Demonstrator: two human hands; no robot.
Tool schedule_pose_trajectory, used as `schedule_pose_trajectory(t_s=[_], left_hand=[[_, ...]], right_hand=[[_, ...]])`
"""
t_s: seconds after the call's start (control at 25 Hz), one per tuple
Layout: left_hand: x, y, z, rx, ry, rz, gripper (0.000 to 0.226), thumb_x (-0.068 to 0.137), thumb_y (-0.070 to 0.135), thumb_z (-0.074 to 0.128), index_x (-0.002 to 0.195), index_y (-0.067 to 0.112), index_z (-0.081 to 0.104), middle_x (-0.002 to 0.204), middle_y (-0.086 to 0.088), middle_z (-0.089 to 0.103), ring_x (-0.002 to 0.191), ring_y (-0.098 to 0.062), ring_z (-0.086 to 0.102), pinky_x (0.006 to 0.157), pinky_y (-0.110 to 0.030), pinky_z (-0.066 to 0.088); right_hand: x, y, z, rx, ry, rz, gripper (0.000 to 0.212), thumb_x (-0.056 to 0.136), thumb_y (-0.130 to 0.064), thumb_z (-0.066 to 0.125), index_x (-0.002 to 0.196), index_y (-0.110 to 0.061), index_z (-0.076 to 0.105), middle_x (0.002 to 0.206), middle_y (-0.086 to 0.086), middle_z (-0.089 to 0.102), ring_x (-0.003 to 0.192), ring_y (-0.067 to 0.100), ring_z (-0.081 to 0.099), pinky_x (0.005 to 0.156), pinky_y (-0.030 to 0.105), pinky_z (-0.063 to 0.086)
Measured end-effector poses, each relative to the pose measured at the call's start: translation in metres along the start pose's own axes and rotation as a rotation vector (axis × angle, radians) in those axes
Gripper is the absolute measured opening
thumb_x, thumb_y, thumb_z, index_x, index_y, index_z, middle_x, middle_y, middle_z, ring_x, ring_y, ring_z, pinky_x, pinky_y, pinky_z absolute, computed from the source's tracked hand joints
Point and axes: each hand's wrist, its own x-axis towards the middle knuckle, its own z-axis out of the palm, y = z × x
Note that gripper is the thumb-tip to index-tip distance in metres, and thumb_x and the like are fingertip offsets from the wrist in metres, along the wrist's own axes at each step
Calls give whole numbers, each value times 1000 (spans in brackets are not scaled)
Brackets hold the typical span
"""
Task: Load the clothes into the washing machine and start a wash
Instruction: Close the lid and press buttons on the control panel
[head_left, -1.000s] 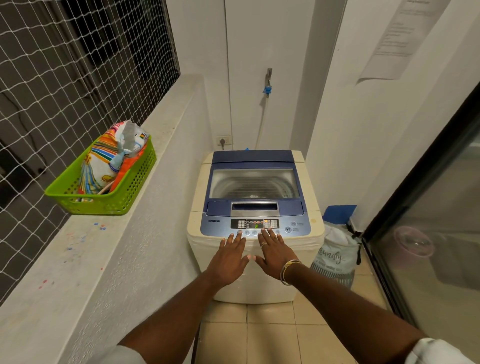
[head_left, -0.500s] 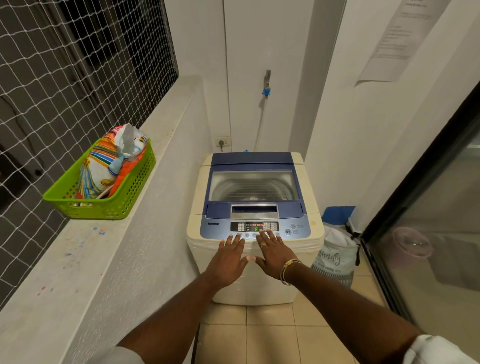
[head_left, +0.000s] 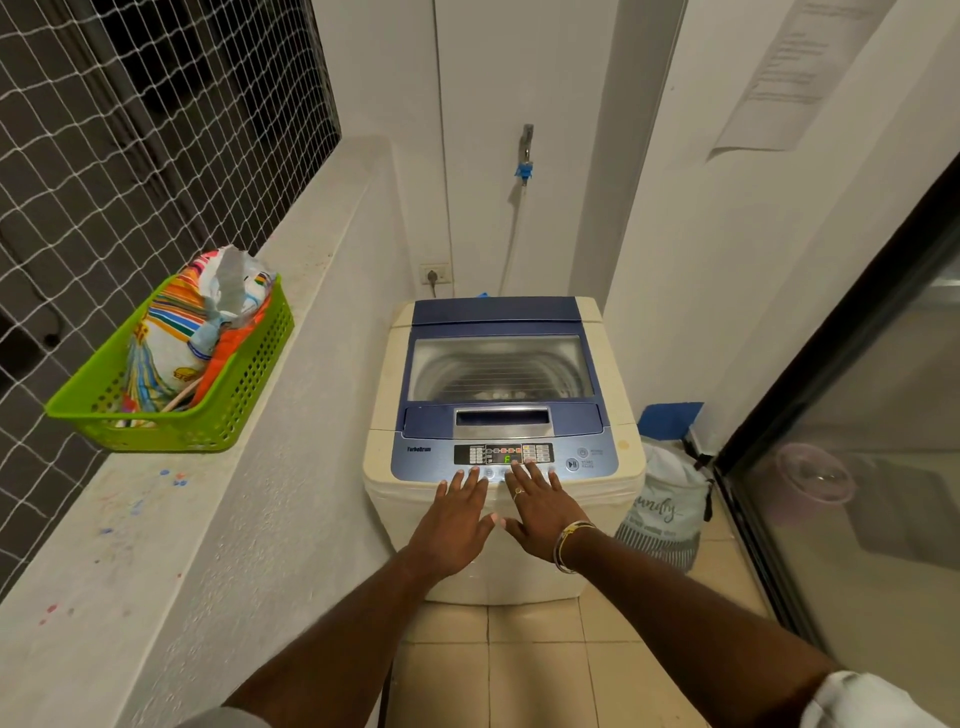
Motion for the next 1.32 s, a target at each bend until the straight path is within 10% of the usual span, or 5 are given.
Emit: schedule_pose_trajectory(t_s=[1.0,1.2,1.32], left_hand=[[19,-36,18,-64,38,20,57,106,39,26,157,15,15,165,-4,10,153,-22,3,115,-30,-11],[22,-36,24,-53,53,34,73,96,50,-6,157,16,17,165,-5,11,153,-24,4,111,-30,-19],[20,-37,24,-68,34,5,53,107,35,19,157,16,17,165,-5,11,153,-23,4,114,-31,-14]], right_hand=[[51,-32,12,-52,-148,-8,74,95,-36,47,153,-5,14,161,17,8,149,34,4,121,49,7],[60,-43,10,-178,-194,2,77,92,-25,51,152,0,11,159,24,8,148,38,7,122,47,8],[61,-50,4,-181,-214,22,72,95,-23,47,153,-1,10,159,24,10,148,37,8,122,47,8]])
